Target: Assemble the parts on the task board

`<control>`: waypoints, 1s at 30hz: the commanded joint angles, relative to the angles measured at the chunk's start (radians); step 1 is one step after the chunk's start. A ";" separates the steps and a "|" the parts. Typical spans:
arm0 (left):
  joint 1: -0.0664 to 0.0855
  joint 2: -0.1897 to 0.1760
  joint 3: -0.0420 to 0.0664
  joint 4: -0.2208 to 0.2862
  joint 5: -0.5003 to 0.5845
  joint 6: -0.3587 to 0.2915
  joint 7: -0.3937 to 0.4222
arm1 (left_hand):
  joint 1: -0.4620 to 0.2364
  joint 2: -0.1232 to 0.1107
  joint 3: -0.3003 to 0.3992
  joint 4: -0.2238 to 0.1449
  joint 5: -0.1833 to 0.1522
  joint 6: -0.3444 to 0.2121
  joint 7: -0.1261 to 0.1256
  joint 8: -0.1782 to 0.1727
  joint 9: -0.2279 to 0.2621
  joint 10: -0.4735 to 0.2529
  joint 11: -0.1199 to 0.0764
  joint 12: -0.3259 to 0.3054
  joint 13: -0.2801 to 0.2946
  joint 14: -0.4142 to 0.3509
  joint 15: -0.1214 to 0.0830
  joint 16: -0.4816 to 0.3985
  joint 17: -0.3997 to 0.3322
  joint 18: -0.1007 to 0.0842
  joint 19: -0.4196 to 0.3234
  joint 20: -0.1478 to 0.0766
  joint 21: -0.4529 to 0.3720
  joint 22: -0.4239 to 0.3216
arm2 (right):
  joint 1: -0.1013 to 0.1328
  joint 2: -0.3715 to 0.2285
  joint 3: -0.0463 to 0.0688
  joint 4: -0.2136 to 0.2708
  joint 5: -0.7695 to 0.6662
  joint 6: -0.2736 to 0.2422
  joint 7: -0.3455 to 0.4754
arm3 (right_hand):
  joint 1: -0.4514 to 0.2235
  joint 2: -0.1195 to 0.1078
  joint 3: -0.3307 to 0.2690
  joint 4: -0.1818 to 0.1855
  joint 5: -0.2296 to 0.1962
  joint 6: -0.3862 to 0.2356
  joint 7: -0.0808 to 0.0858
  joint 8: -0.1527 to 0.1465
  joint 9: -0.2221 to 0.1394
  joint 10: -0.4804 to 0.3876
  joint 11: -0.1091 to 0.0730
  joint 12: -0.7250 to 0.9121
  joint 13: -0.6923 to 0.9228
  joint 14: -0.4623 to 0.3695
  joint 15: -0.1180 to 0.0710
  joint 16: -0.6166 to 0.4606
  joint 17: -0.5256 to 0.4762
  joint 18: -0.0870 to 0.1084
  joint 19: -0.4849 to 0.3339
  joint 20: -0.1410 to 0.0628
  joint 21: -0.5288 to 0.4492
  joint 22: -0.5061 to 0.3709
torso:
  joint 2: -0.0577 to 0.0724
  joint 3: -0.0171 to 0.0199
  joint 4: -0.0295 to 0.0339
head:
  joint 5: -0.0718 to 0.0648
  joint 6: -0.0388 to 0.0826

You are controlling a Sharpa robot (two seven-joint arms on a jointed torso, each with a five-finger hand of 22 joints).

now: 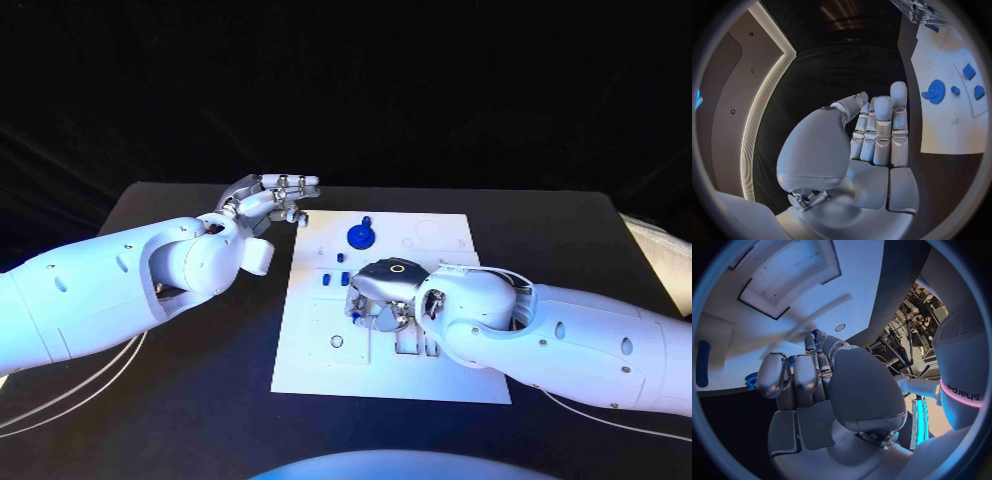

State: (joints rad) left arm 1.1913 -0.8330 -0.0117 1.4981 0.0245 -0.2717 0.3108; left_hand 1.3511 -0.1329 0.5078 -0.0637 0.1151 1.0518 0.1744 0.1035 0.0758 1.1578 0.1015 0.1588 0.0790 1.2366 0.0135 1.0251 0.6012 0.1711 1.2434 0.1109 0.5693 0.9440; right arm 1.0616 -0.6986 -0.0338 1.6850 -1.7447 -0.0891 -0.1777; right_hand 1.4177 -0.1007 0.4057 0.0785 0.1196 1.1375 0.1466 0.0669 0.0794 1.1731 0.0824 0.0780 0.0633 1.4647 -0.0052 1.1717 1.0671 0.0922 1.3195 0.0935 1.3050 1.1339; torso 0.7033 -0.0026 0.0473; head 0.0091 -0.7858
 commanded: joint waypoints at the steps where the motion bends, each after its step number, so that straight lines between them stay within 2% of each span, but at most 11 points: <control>1: 0.000 0.001 0.001 0.002 0.004 0.017 0.002 | 0.009 0.000 -0.007 -0.001 0.005 -0.004 0.006 0.003 -0.002 -0.005 0.002 0.004 0.001 -0.008 0.000 -0.004 -0.001 0.011 -0.003 0.000 -0.003 -0.001 | -0.003 0.001 -0.003 -0.007 -0.024 0.020 -0.023 | -0.039 -0.040 -0.032 0.013 0.045 -0.041 0.010 -0.005 -0.012 -0.027 0.010 -0.007 0.000 0.026 0.012 0.005 0.001 0.005 0.000 0.012 -0.001 -0.001 | 0.000 -0.0001 -0.0004 | 0.002 -0.001; 5: 0.000 0.001 0.001 0.002 0.004 0.013 0.002 | 0.010 0.001 -0.007 -0.001 0.006 -0.005 0.006 0.003 -0.002 -0.007 0.002 0.005 0.001 -0.008 0.001 -0.004 -0.002 0.011 -0.003 0.000 -0.003 -0.002 | -0.003 0.001 -0.004 -0.010 -0.024 -0.001 -0.023 | -0.056 -0.054 -0.060 0.019 0.052 -0.066 0.015 -0.005 -0.014 -0.050 0.016 -0.006 0.001 0.023 0.015 0.003 -0.005 0.007 -0.004 0.017 -0.006 -0.008 | -0.001 -0.0001 -0.0006 | 0.002 -0.001; 10: 0.000 0.000 0.001 0.001 0.004 0.007 0.002 | 0.010 0.001 -0.007 -0.001 0.006 -0.005 0.006 0.003 -0.002 -0.007 0.002 0.005 0.001 -0.008 0.001 -0.004 -0.002 0.011 -0.003 0.000 -0.003 -0.002 | -0.004 -0.002 -0.004 -0.010 -0.025 -0.024 -0.028 | -0.052 -0.053 -0.094 0.013 0.050 -0.094 0.022 -0.003 -0.013 -0.106 0.026 -0.004 0.001 0.019 0.023 -0.005 -0.017 0.010 -0.013 0.025 -0.017 -0.024 | 0.000 0.0003 -0.0005 | 0.001 -0.001; 15: 0.000 0.000 0.000 0.000 0.004 -0.010 0.001 | 0.012 0.002 -0.007 -0.003 0.006 -0.006 0.006 0.003 -0.002 -0.009 0.002 0.005 0.001 -0.011 0.001 -0.006 -0.006 0.011 -0.003 0.000 -0.005 -0.002 | -0.004 -0.010 -0.004 -0.002 -0.024 -0.057 -0.021 | -0.048 -0.050 -0.103 0.010 0.052 -0.094 0.021 -0.001 -0.012 -0.116 0.026 0.000 0.002 0.014 0.023 -0.020 -0.037 0.014 -0.022 0.026 -0.027 -0.039 | 0.000 0.0007 -0.0011 | 0.002 -0.001; 19: 0.000 0.000 0.000 -0.002 0.004 -0.014 0.001 | 0.012 0.002 -0.008 -0.003 0.006 -0.007 0.006 0.003 -0.002 -0.009 0.002 0.005 0.001 -0.011 0.001 -0.007 -0.006 0.011 -0.003 0.000 -0.005 -0.002 | -0.004 -0.033 -0.004 0.019 -0.012 -0.092 -0.011 | -0.043 -0.047 -0.108 0.007 0.056 -0.093 0.019 -0.001 -0.011 -0.115 0.025 0.008 0.003 0.010 0.023 -0.029 -0.048 0.016 -0.027 0.026 -0.033 -0.048 | -0.001 0.0012 -0.0002 | 0.000 0.001; 23: -0.001 -0.002 0.000 -0.003 0.004 -0.015 0.001 | 0.013 0.002 -0.008 -0.003 0.006 -0.007 0.006 0.003 -0.002 -0.010 0.002 0.005 0.000 -0.011 0.001 -0.007 -0.006 0.011 -0.003 0.000 -0.005 -0.002 | -0.001 -0.074 0.000 0.055 0.005 -0.116 -0.008 | -0.042 -0.046 -0.114 0.006 0.057 -0.094 0.017 -0.001 -0.011 -0.112 0.023 0.016 0.004 0.008 0.021 -0.034 -0.054 0.017 -0.029 0.026 -0.037 -0.052 | -0.001 0.0001 -0.0008 | 0.000 0.002; 28: -0.001 -0.004 0.000 -0.002 0.004 -0.012 0.000 | 0.013 0.002 -0.008 -0.003 0.006 -0.007 0.006 0.003 -0.002 -0.010 0.002 0.005 0.000 -0.011 0.001 -0.007 -0.006 0.011 -0.003 0.000 -0.005 -0.002 | 0.028 -0.153 0.009 0.111 0.019 -0.116 -0.025 | -0.043 -0.052 -0.134 0.005 0.054 -0.103 0.007 -0.003 -0.012 -0.118 0.017 0.025 0.003 0.006 0.018 -0.043 -0.063 0.018 -0.033 0.023 -0.044 -0.061 | -0.001 -0.0001 -0.0024 | -0.003 0.006; 29: -0.002 -0.004 0.000 -0.002 0.004 -0.011 0.000 | 0.013 0.002 -0.008 -0.003 0.006 -0.007 0.006 0.003 -0.002 -0.010 0.002 0.005 0.000 -0.011 0.001 -0.007 -0.006 0.011 -0.003 0.000 -0.005 -0.002 | 0.036 -0.167 0.009 0.117 0.016 -0.112 -0.029 | -0.043 -0.052 -0.140 0.005 0.055 -0.109 0.001 -0.004 -0.013 -0.129 0.014 0.023 0.002 0.005 0.012 -0.048 -0.070 0.021 -0.037 0.020 -0.049 -0.069 | -0.001 -0.0001 -0.0024 | -0.006 0.006; 30: -0.002 -0.005 0.000 -0.002 0.004 -0.010 0.000 | 0.013 0.002 -0.008 -0.003 0.006 -0.007 0.006 0.003 -0.002 -0.010 0.002 0.005 0.000 -0.011 0.001 -0.007 -0.006 0.011 -0.003 0.000 -0.005 -0.002 | 0.045 -0.183 0.010 0.124 0.010 -0.105 -0.034 | -0.041 -0.051 -0.151 0.005 0.054 -0.119 -0.007 -0.004 -0.013 -0.154 0.007 0.015 0.000 0.006 -0.009 -0.051 -0.074 0.023 -0.038 0.005 -0.054 -0.076 | -0.001 -0.0002 -0.0029 | -0.006 0.007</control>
State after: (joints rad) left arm 1.1900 -0.8379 -0.0122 1.4942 0.0246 -0.2846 0.3078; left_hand 1.3550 -0.1290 0.5051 -0.0666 0.1151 1.0482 0.1779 0.1035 0.0751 1.1540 0.1051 0.1588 0.0790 1.2307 0.0141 1.0252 0.5961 0.1711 1.2434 0.1109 0.5693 0.9429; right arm 1.0997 -0.8716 -0.0249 1.8000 -1.7343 -0.1854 -0.1904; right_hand 1.3700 -0.1461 0.2596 0.0835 0.1740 1.0220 0.1436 0.0651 0.0675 1.0312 0.0925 0.0974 0.0652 1.4658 -0.0054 1.1243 0.9958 0.1059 1.2818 0.1051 1.2544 1.0625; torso 0.7025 -0.0021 0.0456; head 0.0060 -0.7803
